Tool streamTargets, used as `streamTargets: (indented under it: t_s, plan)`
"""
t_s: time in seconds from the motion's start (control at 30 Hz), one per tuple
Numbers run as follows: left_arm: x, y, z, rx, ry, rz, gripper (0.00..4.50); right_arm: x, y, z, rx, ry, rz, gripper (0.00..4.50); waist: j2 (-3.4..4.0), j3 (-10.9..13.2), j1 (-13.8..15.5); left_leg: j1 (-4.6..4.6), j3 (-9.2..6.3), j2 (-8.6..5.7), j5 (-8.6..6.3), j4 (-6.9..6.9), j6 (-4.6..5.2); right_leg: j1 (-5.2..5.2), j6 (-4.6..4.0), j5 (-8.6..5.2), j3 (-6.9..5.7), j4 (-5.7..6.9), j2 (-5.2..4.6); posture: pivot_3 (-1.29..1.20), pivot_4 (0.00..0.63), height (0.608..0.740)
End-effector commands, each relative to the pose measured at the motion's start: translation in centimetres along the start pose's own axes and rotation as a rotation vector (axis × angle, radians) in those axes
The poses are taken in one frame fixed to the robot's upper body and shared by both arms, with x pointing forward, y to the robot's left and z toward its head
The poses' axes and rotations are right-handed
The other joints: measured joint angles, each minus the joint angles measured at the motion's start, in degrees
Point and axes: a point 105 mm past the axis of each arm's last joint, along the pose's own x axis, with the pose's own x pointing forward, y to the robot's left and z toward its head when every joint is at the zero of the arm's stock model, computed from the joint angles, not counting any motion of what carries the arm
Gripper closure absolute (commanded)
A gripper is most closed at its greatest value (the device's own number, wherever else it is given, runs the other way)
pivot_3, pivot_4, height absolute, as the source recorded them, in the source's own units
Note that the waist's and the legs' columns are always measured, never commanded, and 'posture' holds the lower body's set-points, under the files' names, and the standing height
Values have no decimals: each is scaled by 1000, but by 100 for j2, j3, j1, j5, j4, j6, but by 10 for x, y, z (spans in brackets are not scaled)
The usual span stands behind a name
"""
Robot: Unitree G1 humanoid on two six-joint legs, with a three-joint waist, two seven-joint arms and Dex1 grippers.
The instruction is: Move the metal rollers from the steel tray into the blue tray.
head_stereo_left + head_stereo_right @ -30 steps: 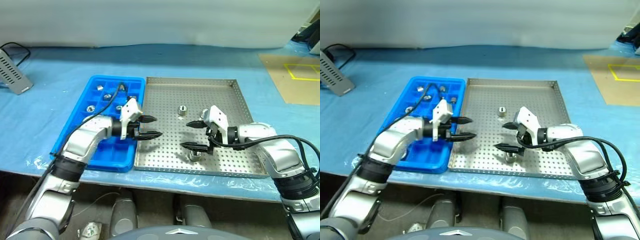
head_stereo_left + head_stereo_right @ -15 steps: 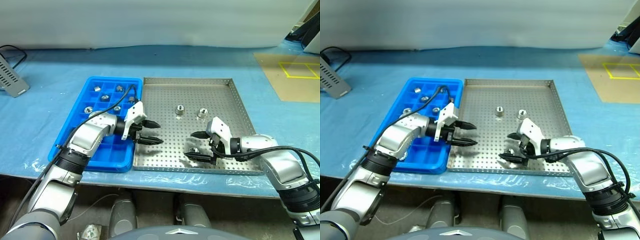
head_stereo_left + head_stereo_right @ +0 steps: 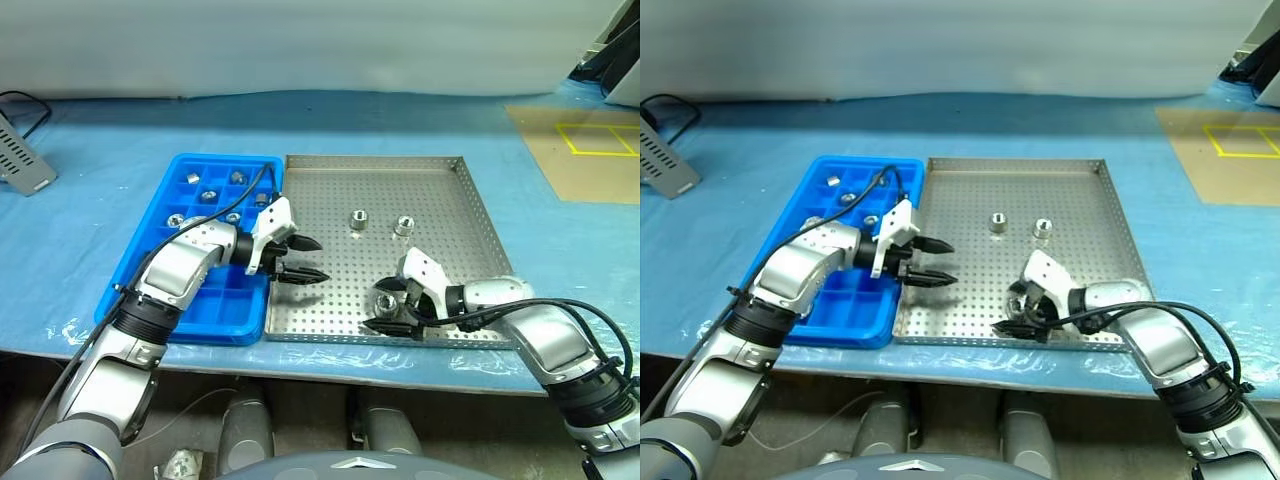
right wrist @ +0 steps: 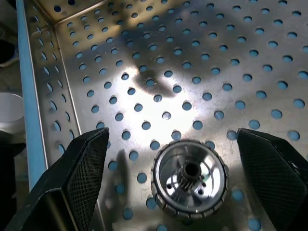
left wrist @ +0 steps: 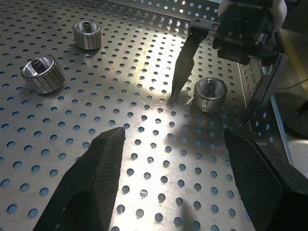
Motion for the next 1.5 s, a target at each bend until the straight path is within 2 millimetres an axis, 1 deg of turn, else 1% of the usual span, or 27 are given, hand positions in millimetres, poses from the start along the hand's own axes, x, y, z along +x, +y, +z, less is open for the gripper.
streamTargets:
  t_s: [0.03, 0.1, 0.2, 0.3, 0.37, 0.47, 0.57, 0.6, 0.67, 0.7, 0.77, 0.8, 0.83, 0.87, 0.97, 1.07, 1.13, 1.23, 1.33, 1.43, 1.5]
  plan:
    - [-5, 2, 9, 52, -16, 22, 1024, 6, 8, 16, -44, -16, -2, 192, 0, 0, 2, 0, 0, 0, 0, -1, 0, 0, 0, 0, 0, 0, 0, -194, 150, 740]
    - [-6, 3, 8, 54, -16, 35, 1012, 10, 13, 24, -52, -12, -11, 623, 0, 0, 2, -1, 0, 0, 0, -3, 0, -1, 0, 0, 0, -1, 0, -188, 150, 740]
    - [-9, 7, 6, 51, -15, 57, 1012, 16, 27, 38, -60, -9, 1, 1628, 1, 0, 2, 0, 0, 0, 1, -3, -2, -2, 0, 0, 0, 0, 0, -187, 150, 740]
    - [-11, 7, 5, 54, -10, 62, 1012, 19, 34, 46, -57, 0, -3, 2652, 1, 0, 7, 1, -1, 0, 6, -4, -10, -2, 0, 0, 0, 2, 0, -187, 150, 740]
    - [-12, 7, 4, 55, -8, 63, 1012, 19, 36, 49, -50, 6, -18, 2652, 1, 0, 10, 1, -1, 0, 9, -4, -15, -2, 0, 0, 0, 2, 0, -187, 150, 740]
    - [-12, 10, 4, 54, -6, 71, 1012, 16, 33, 49, -29, 2, -46, 2652, 1, 0, 30, 0, -1, -1, 10, -4, -19, -1, 0, 0, 0, 2, 0, -186, 150, 740]
    - [-12, 15, -4, 46, 0, 78, 1012, 13, 27, 47, 21, -49, -61, 2652, 1, 0, 26, 1, -1, -1, 11, -4, -20, 0, 1, 0, 1, 1, -1, -190, 150, 740]
    - [-12, 16, -6, 45, 2, 80, 1012, 10, 22, 48, 32, -76, -80, 2652, 1, 0, 24, 0, -1, -1, 11, -4, -20, -3, 1, 0, 1, 1, -1, -190, 150, 740]
    - [-13, 17, -9, 42, -1, 84, 1012, 2, 10, 60, 26, -143, -139, 2652, 1, 0, 21, -1, -1, 0, 11, -4, -20, -4, 1, 0, 1, 1, 0, -194, 150, 740]
    - [-14, 18, -10, 41, -2, 85, 1012, -2, 5, 65, 24, -167, -169, 2488, 1, 0, 17, -2, -1, -2, 11, -4, -20, -6, 1, 0, 2, 2, 0, -198, 150, 740]
    - [-15, 18, -11, 42, -2, 85, 1012, -8, 3, 69, 21, -181, -183, 2046, 1, 0, 16, -1, -1, -1, 11, -4, -21, -6, 1, 0, 3, 3, 0, -200, 150, 740]
    - [-15, 18, -12, 43, 0, 85, 1012, -10, 5, 69, 18, -169, -184, 1754, 1, 0, 18, 0, -1, -1, 11, -5, -21, -6, 1, 0, 3, 3, 0, -201, 150, 740]
    - [-15, 17, -13, 43, 1, 82, 1012, -12, 7, 69, 26, -162, -182, 1329, 1, 0, 18, 0, -1, 0, 11, -7, -21, -6, 1, 0, 2, 3, 0, -202, 150, 740]
    - [-15, 17, -13, 44, 1, 81, 1012, -14, 11, 70, 31, -157, -174, 1055, 1, 0, 19, 0, -1, -1, 12, -10, -22, -6, 1, 0, 2, 3, 1, -203, 150, 740]
    - [-15, 17, -14, 44, 2, 80, 1012, -17, 21, 70, 39, -137, -152, 1055, 1, 0, 21, -1, -1, -1, 13, -15, -24, -8, 1, 0, 2, 0, 1, -205, 150, 740]
    - [-15, 18, -15, 42, 4, 83, 1012, -20, 35, 60, 76, -86, -117, 1055, 1, 0, 23, 0, -1, -2, 13, -15, -24, -7, 1, 0, 2, 0, 1, -207, 150, 740]
    - [-16, 19, -15, 42, 6, 84, 1012, -24, 40, 54, 92, -58, -112, 1055, 1, 0, 25, 2, -1, -2, 13, -15, -24, -6, 2, 0, 2, 0, 0, -208, 150, 740]
    - [-17, 20, -18, 43, 15, 90, 1012, -30, 41, 42, 110, -13, -145, 1055, 1, 0, 40, 2, -1, -3, 13, -14, -24, -5, 2, -1, 3, 0, -1, -211, 150, 740]
    - [-17, 21, -19, 45, 15, 92, 1012, -30, 40, 44, 112, -21, -180, 1055, 2, 0, 28, 5, -1, -3, 13, -14, -24, -4, 4, -1, 5, -1, -1, -214, 150, 740]
    - [-16, 22, -18, 48, 15, 92, 1012, -25, 47, 52, 105, -47, -184, 1055, 4, -1, 25, 9, -1, -2, 16, -19, -28, -5, 6, -2, 5, 0, 1, -215, 150, 740]
    - [-16, 22, -18, 49, 16, 93, 1012, -37, 23, 38, 138, -15, -211, 1055, 5, -2, 38, 8, -1, -4, 22, -25, -38, -7, 6, -2, 5, 0, 0, -219, 150, 740]
